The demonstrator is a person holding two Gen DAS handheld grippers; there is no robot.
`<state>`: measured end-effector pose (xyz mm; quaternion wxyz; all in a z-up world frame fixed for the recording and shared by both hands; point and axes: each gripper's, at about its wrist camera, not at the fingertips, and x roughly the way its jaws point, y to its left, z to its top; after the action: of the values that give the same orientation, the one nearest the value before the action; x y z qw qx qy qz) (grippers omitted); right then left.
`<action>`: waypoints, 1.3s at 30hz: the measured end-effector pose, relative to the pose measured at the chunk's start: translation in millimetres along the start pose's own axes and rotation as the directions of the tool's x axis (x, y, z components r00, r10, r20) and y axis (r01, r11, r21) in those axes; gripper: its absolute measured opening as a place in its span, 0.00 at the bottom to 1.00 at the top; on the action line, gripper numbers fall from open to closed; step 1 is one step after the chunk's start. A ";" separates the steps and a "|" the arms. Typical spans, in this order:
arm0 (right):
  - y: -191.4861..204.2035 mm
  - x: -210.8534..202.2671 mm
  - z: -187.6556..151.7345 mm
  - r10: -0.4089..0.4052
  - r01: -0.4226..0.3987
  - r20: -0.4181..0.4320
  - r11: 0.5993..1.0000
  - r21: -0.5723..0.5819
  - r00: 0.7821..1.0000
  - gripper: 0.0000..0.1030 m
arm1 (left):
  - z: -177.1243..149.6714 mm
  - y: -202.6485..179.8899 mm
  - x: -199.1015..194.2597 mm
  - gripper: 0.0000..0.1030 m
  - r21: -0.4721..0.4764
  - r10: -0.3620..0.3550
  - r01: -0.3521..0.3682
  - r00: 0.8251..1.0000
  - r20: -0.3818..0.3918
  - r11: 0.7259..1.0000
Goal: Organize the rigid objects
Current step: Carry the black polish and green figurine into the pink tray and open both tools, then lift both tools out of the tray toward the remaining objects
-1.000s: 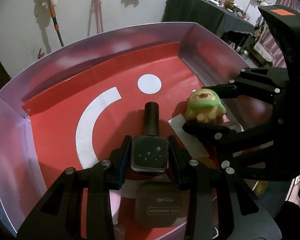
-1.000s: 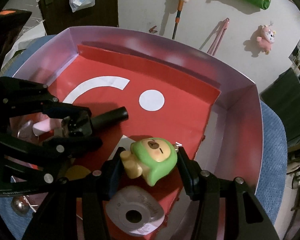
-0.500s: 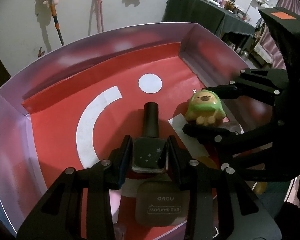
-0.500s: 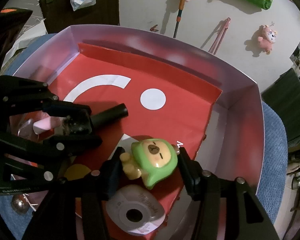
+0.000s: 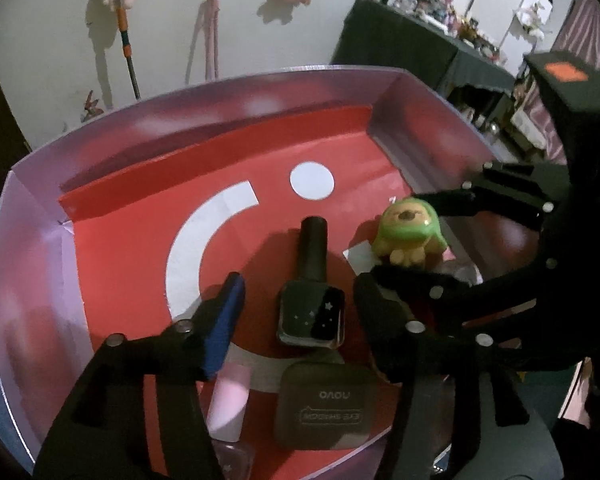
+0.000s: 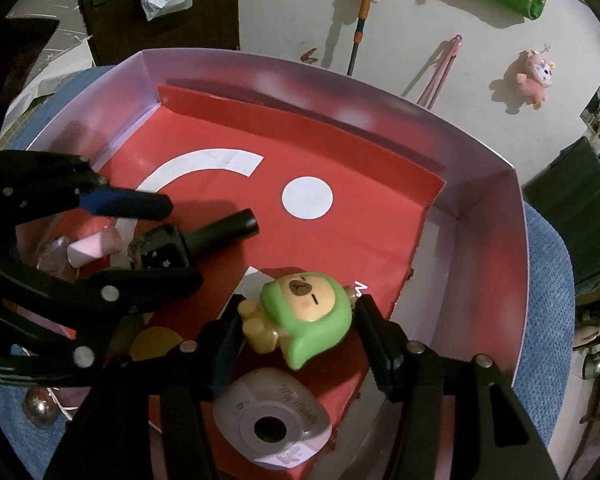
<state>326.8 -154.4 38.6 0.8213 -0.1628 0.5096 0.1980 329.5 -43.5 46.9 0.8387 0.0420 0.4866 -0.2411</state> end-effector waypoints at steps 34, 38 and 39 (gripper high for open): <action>34.2 -178.3 -78.7 -0.092 0.054 0.422 0.993 0.103 0.902 1.00 | -105.7 -64.7 -184.3 0.94 -0.063 0.173 -0.165 0.829 0.531 0.984; 50.2 -208.7 -114.3 -0.119 0.061 0.506 0.990 0.130 0.855 1.00 | -132.1 -68.9 -192.9 0.94 -0.114 0.214 -0.181 0.806 0.551 0.977; 53.5 -214.0 -122.8 -0.123 0.059 0.524 0.989 0.138 0.843 1.00 | -142.4 -69.6 -195.0 0.94 -0.129 0.219 -0.177 0.799 0.560 0.976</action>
<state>119.6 -199.6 175.5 0.9466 -0.0777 0.2653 0.1659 105.1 9.6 146.9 0.9671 -0.0109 0.2144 -0.1365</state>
